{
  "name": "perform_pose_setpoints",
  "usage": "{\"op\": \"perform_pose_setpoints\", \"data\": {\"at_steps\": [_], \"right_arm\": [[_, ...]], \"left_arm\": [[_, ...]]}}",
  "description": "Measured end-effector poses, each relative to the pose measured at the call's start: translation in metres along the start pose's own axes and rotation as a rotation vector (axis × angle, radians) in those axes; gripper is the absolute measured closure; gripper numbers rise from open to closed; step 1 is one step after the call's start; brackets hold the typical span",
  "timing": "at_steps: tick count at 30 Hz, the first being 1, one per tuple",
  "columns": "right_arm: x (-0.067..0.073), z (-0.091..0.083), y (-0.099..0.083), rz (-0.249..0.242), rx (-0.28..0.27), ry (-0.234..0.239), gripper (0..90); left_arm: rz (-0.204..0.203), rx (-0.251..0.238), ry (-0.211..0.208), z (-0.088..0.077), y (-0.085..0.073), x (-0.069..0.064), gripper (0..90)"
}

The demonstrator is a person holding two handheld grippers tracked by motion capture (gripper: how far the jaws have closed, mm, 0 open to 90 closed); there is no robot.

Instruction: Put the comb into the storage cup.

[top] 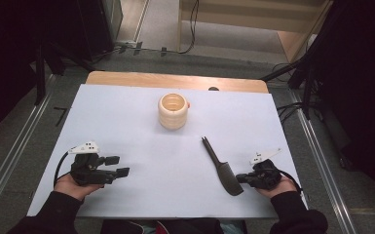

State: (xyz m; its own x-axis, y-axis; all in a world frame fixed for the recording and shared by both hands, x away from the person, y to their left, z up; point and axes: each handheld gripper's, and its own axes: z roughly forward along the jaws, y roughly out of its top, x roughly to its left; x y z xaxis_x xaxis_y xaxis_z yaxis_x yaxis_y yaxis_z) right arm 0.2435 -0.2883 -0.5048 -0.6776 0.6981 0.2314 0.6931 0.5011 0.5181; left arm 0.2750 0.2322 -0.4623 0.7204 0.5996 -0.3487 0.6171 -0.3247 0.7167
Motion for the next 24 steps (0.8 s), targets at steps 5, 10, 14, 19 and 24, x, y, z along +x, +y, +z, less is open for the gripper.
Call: {"op": "perform_pose_setpoints", "data": {"at_steps": [5, 10, 14, 19, 24], "right_arm": [[0.006, 0.003, 0.003, -0.03, 0.008, 0.013, 87.7], [0.012, 0.007, 0.007, -0.06, 0.014, 0.029, 87.7], [0.017, 0.011, 0.012, -0.088, 0.017, 0.04, 87.7], [0.022, 0.015, 0.017, -0.113, 0.021, 0.051, 87.7], [0.026, 0.02, 0.023, -0.128, 0.022, 0.063, 87.7]], "left_arm": [[0.003, 0.004, 0.002, 0.0, 0.0, 0.0, 30.6], [0.002, 0.003, 0.003, 0.0, 0.0, 0.0, 30.6], [0.002, 0.003, 0.003, 0.0, 0.0, 0.0, 30.7], [0.002, 0.003, 0.005, 0.001, 0.0, 0.0, 30.7], [0.002, 0.003, 0.003, 0.001, 0.0, 0.0, 30.7]]}}
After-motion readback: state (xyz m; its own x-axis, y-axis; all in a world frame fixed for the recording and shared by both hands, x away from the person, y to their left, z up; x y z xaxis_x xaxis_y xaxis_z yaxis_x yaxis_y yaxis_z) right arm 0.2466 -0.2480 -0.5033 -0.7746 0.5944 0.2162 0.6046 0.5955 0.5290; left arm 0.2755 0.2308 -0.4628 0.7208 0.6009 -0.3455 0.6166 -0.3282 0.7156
